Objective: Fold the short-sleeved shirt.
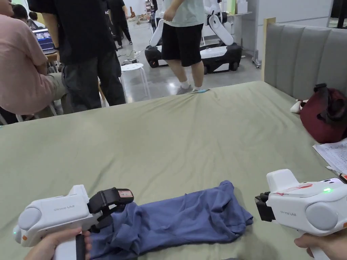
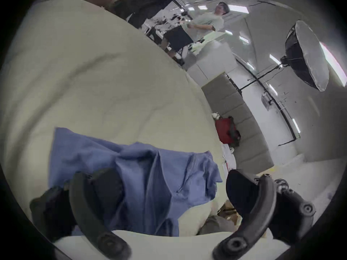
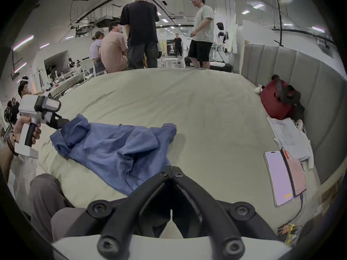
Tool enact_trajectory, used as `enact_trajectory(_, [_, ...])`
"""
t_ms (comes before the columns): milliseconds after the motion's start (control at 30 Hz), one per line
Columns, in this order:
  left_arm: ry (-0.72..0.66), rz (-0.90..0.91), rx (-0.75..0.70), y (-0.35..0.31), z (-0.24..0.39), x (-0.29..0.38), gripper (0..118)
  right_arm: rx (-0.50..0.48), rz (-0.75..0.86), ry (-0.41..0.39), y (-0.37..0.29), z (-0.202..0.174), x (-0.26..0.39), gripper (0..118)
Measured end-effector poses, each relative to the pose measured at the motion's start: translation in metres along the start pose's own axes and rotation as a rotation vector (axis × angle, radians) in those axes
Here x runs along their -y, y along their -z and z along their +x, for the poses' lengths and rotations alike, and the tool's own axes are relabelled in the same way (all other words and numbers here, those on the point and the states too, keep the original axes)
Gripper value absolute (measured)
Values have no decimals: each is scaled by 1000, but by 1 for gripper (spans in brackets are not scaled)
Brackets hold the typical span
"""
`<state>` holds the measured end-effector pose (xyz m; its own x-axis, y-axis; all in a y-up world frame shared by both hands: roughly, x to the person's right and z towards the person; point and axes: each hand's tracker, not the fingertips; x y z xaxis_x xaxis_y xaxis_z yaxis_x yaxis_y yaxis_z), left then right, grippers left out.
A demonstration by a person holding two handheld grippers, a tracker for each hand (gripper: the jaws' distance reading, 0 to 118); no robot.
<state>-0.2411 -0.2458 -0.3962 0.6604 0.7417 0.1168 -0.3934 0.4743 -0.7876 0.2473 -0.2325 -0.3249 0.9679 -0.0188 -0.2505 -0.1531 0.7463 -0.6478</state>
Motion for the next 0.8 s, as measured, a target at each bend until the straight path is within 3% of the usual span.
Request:
enact_trajectory(33, [-14, 7, -3, -10, -1, 0, 106, -4, 3, -8, 0, -2, -1, 0])
enact_trajectory(67, [-47, 34, -22, -19, -5, 0, 76, -9, 5, -11, 0, -5, -2, 0])
enact_trajectory(133, [-103, 127, -40, -32, -15, 3, 0, -24, 6, -17, 2, -9, -3, 0])
enact_trajectory(367, [-82, 33, -95, -28, -23, 17, 0, -51, -8, -34, 8, -21, 0, 0])
enact_trajectory(533, [-60, -171, -95, 21, -8, 33, 0, -49, -9, -25, 7, -17, 3, 0])
enact_trajectory(567, [-52, -195, -82, 40, -28, 24, 0, -50, -7, -19, 6, -15, 3, 0])
enact_trajectory(800, [130, -357, -41, 112, 24, 24, 0, -32, -15, 9, 5, -3, 9, 0])
